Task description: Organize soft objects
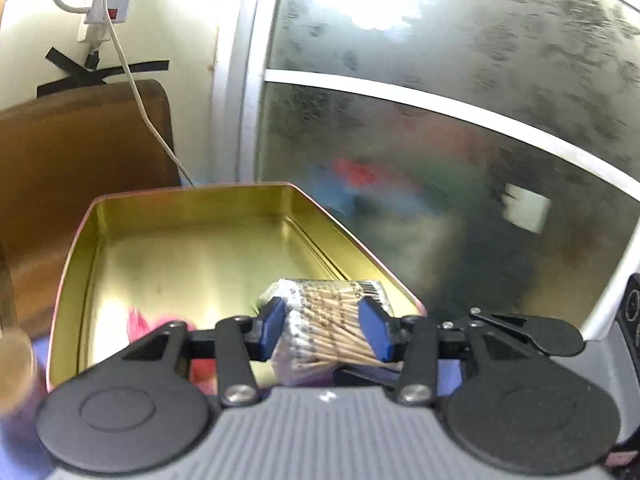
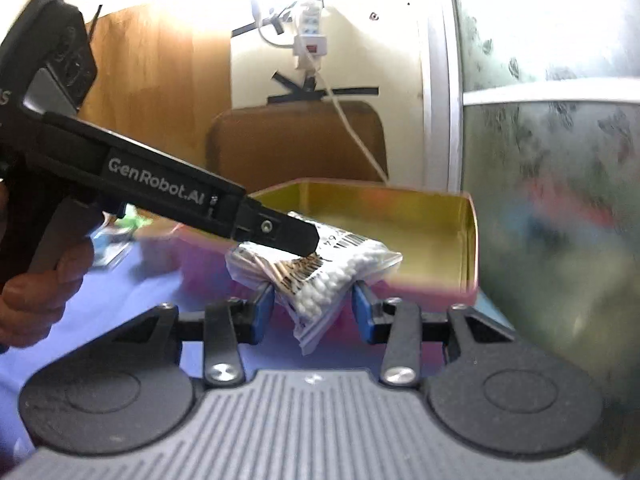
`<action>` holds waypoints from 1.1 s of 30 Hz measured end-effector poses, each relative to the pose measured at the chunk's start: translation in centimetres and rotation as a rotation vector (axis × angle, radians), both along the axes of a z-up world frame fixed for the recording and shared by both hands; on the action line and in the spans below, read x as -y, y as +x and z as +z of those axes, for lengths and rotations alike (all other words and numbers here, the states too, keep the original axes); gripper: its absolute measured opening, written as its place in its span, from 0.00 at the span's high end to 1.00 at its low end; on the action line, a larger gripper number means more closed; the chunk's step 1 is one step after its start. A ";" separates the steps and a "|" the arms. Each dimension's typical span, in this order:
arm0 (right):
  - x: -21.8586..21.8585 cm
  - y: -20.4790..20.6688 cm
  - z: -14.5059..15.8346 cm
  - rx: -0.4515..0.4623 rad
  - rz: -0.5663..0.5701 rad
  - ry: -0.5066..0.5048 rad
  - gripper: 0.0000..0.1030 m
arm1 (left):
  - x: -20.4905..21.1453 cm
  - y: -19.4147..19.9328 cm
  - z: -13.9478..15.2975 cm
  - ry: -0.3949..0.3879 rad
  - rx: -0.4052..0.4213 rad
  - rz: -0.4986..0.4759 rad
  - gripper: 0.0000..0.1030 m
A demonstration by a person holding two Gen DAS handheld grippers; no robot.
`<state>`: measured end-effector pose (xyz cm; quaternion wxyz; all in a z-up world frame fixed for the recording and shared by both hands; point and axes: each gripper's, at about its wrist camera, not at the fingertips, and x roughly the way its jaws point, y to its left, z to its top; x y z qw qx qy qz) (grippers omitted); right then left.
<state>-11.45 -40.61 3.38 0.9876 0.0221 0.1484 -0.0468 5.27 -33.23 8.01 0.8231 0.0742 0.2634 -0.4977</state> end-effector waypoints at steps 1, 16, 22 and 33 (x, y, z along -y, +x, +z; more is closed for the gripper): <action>0.4 1.2 0.1 -0.008 -0.004 0.005 0.56 | 0.7 1.1 0.0 0.005 -0.009 0.019 0.59; 4.6 10.0 -1.0 -0.150 -0.122 0.064 0.51 | 3.8 8.4 -3.6 0.029 -0.113 0.194 0.55; 2.8 7.3 0.2 -0.020 -0.130 0.066 0.51 | -3.7 4.7 -1.1 -0.120 -0.075 0.181 0.53; -8.9 8.3 0.6 -0.029 0.240 0.066 0.64 | -23.4 0.4 -6.0 -0.063 -0.102 0.372 0.50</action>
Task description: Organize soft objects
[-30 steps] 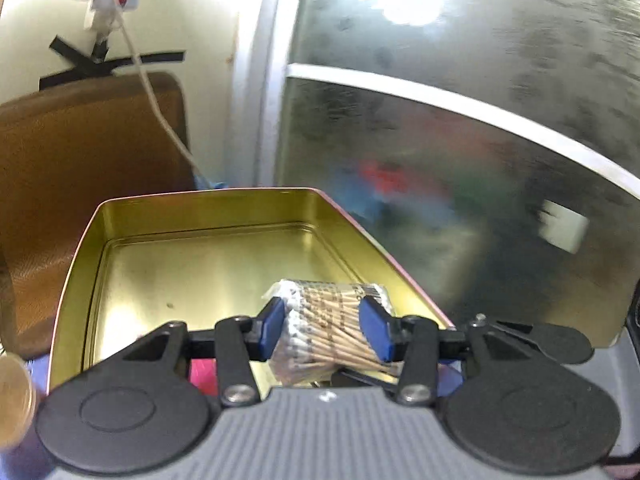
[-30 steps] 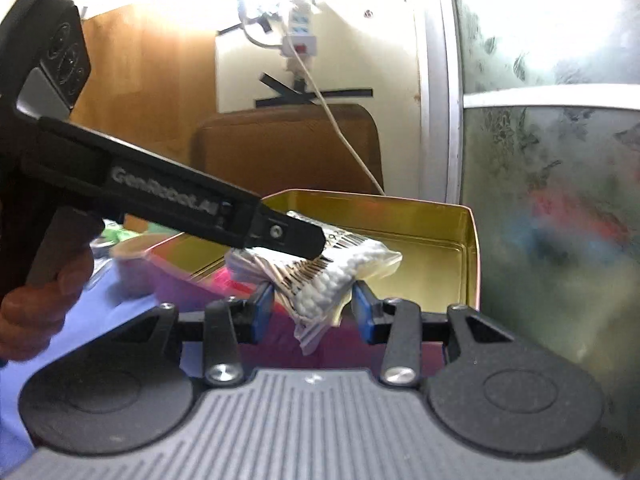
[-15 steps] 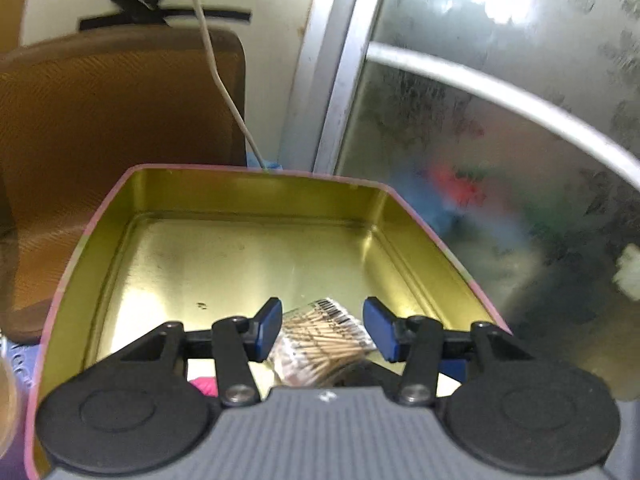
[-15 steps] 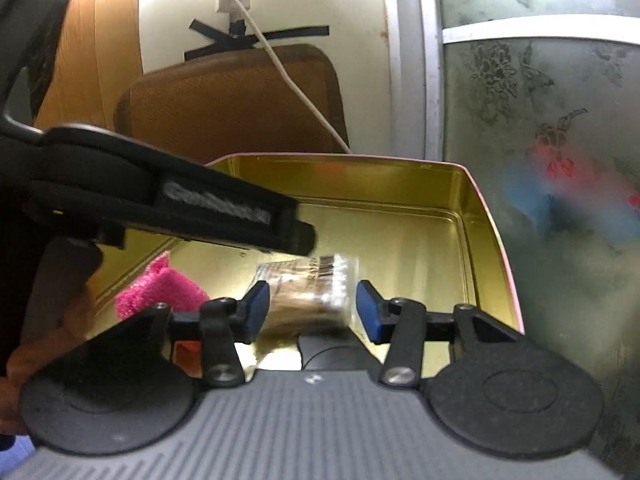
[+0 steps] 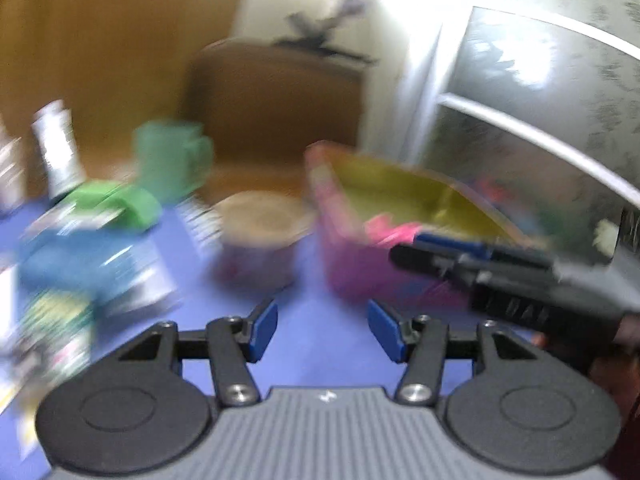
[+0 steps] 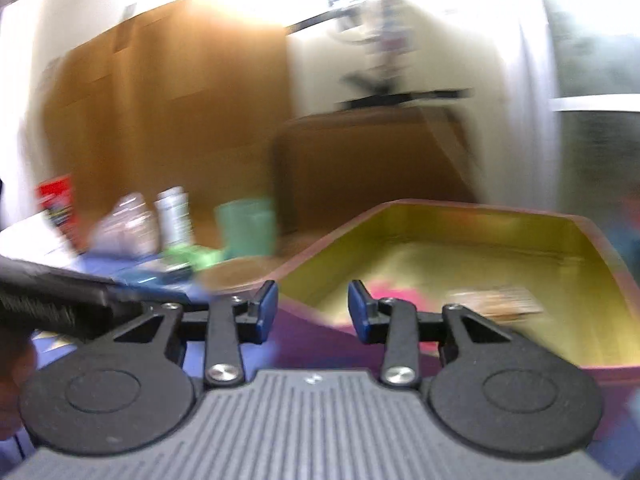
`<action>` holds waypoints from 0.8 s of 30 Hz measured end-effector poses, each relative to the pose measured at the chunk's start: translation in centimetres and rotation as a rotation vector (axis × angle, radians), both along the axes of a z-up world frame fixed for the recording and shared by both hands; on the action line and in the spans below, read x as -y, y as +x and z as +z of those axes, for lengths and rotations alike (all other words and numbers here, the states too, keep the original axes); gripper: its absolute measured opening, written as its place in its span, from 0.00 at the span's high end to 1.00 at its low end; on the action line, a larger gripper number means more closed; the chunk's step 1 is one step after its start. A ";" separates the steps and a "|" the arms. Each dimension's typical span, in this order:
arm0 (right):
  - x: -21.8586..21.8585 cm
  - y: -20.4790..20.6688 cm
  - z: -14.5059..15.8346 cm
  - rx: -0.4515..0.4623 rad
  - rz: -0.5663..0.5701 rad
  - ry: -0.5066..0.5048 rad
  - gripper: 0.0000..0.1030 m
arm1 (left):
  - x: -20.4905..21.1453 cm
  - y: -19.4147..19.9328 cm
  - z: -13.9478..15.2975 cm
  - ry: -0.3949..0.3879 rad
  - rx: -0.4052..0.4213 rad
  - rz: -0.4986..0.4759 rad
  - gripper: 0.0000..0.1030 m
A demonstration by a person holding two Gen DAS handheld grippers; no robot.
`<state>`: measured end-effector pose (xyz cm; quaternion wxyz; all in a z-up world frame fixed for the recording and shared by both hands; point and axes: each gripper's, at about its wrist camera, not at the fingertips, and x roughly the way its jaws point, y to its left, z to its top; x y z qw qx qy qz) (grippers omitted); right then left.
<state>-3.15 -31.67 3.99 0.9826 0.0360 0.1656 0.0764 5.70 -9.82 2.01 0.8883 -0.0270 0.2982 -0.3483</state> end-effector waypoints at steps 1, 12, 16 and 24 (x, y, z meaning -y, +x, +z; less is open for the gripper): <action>-1.4 0.9 -0.1 -0.021 0.045 -0.010 0.66 | -1.6 0.2 -0.6 0.014 -0.014 0.039 0.50; -12.5 21.7 1.8 -0.318 0.110 -0.072 0.66 | -10.7 4.4 -3.5 -0.124 -0.104 0.302 0.50; -12.6 29.3 0.6 -0.496 0.028 0.102 0.66 | -10.9 4.5 -3.3 -0.153 -0.111 0.279 0.48; -13.0 33.6 -3.3 -0.608 -0.095 0.226 0.74 | -10.8 3.3 -2.8 -0.146 -0.046 0.267 0.45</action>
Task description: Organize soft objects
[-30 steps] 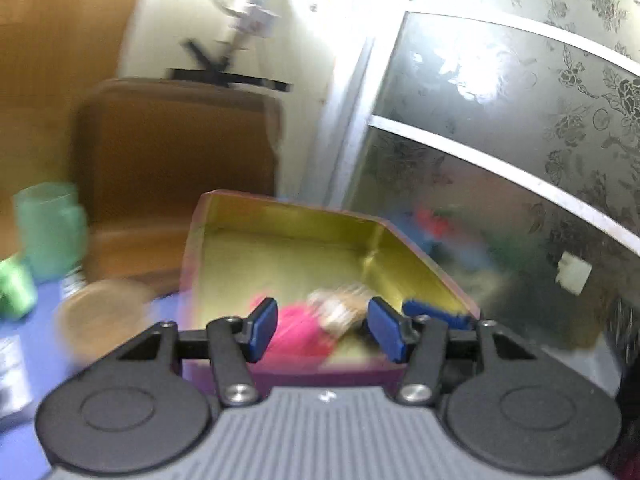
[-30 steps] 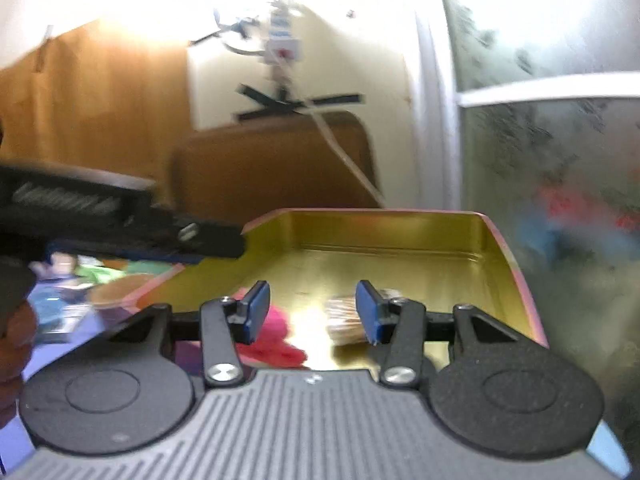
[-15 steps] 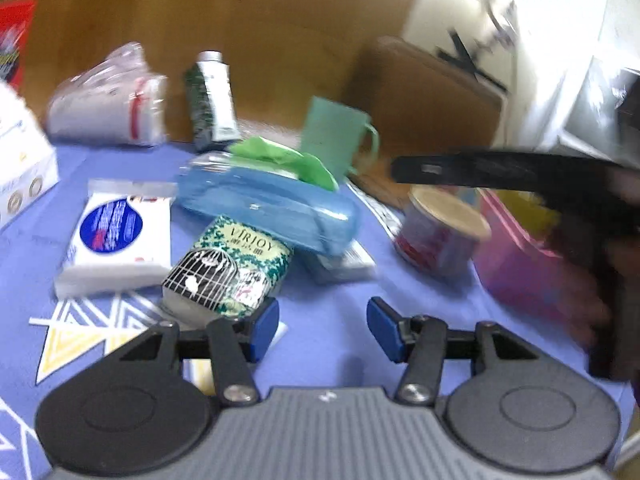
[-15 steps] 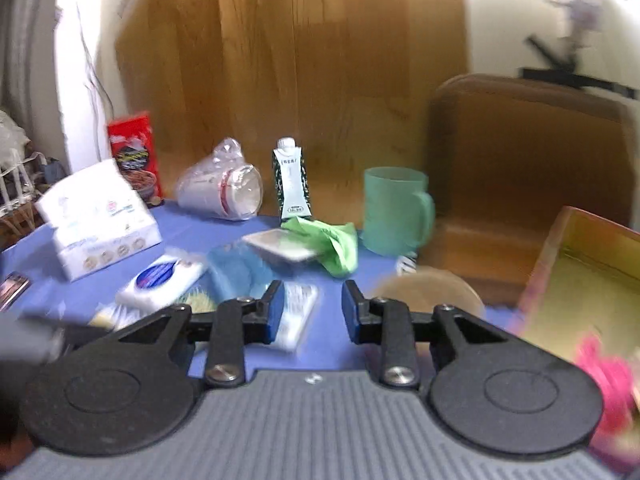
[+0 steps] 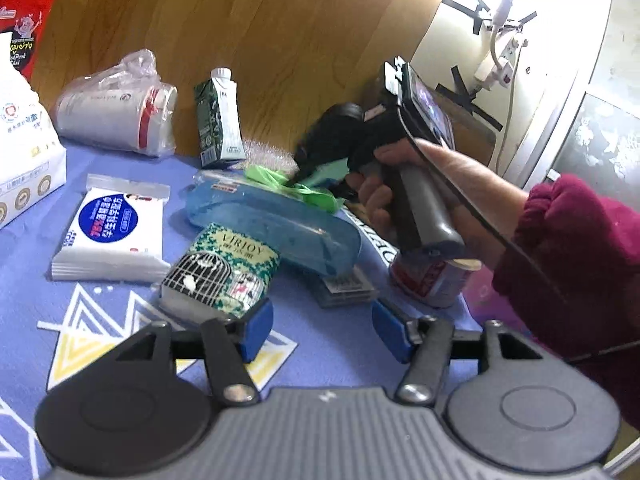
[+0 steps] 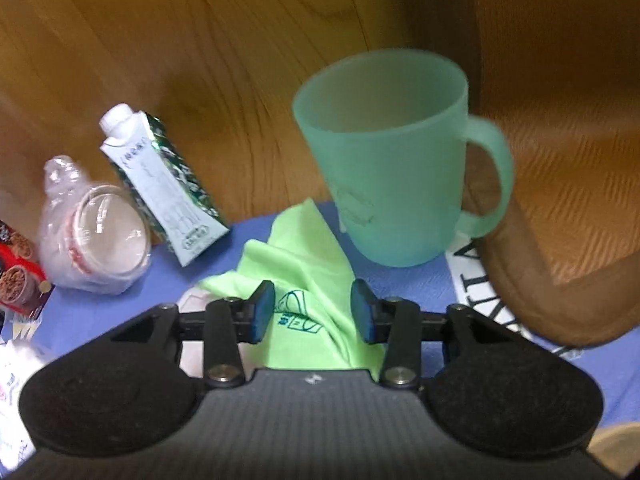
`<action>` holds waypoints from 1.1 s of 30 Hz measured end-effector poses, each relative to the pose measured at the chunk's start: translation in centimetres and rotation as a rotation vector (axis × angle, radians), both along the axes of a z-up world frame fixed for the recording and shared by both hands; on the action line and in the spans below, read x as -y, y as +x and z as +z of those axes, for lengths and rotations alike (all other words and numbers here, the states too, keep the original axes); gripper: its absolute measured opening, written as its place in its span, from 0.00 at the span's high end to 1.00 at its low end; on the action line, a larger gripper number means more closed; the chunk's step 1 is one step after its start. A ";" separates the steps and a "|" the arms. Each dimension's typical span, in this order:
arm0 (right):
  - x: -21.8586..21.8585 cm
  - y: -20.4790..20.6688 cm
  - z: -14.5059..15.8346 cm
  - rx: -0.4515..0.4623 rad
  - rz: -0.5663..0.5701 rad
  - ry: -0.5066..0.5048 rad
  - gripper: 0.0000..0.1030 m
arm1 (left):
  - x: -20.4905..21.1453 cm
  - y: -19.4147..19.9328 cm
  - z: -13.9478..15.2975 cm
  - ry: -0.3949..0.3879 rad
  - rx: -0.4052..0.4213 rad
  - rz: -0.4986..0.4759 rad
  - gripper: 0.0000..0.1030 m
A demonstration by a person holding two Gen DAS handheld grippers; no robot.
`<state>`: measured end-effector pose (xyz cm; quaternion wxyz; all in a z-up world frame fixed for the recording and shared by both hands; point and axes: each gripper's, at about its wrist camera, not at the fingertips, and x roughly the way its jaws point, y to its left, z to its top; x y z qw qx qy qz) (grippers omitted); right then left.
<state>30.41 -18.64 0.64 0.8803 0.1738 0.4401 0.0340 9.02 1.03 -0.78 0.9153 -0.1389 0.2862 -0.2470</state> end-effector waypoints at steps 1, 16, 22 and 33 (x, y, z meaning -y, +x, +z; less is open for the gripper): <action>0.0 -0.3 0.1 0.004 0.013 -0.007 0.92 | 0.0 -0.1 0.0 -0.005 0.001 0.002 0.45; 3.0 -23.2 5.5 0.405 0.285 -0.148 0.92 | -1.2 -0.5 0.5 -0.087 0.039 0.013 0.45; 3.9 -31.6 -0.9 0.337 0.401 -0.261 0.91 | 2.9 -1.4 0.5 -0.070 -0.030 -0.235 0.45; 4.7 -35.2 -3.4 0.393 0.373 -0.243 0.49 | 8.6 -3.8 -0.5 0.052 -0.122 -0.336 0.53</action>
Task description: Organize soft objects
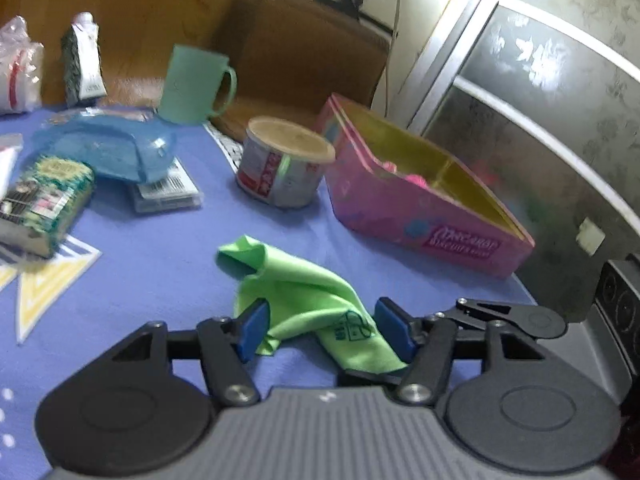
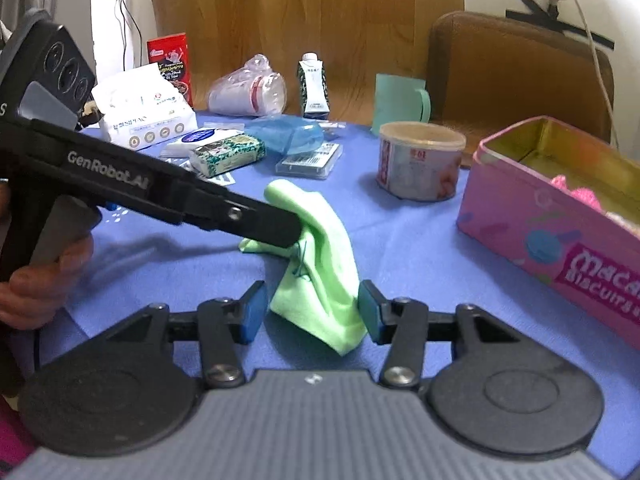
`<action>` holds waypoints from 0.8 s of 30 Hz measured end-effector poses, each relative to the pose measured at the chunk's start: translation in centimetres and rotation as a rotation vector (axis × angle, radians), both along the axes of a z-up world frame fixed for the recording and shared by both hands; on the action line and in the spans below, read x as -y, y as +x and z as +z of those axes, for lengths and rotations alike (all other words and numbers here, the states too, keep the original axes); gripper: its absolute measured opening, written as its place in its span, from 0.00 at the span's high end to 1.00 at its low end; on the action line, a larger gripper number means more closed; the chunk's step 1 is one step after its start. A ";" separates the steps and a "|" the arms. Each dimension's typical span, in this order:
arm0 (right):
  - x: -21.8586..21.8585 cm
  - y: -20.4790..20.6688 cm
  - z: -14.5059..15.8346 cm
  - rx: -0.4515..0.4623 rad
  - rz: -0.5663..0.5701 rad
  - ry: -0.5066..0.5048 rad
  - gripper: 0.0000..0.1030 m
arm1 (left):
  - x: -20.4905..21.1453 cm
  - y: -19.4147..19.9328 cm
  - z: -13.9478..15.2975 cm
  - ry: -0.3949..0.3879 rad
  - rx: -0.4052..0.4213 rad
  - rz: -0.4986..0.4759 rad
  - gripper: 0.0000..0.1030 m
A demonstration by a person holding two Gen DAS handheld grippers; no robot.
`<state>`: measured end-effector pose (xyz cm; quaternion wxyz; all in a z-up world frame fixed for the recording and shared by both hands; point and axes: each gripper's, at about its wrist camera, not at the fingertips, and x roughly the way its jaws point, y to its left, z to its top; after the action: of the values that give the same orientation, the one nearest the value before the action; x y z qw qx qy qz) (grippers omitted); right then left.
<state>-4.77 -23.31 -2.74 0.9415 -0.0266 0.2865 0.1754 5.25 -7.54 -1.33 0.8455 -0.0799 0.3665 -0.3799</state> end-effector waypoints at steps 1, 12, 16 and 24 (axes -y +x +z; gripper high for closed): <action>-0.1 0.0 -0.2 0.008 0.003 0.001 0.55 | 0.5 0.1 -0.3 0.002 -0.016 -0.016 0.66; 5.4 -2.6 4.2 0.287 -0.123 0.009 0.93 | 8.5 0.9 7.6 -0.041 0.188 -0.157 0.83; 8.8 -0.9 5.9 0.345 -0.236 0.015 0.93 | 13.0 3.0 8.7 -0.030 0.267 -0.202 0.82; 13.2 6.1 4.8 0.229 -0.375 0.078 0.93 | 17.7 8.5 6.3 0.033 0.196 -0.140 0.82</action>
<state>1.36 -36.53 2.04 0.9843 0.0437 0.1708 0.0040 13.74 -25.20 4.97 0.8500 -0.0029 0.2928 -0.4379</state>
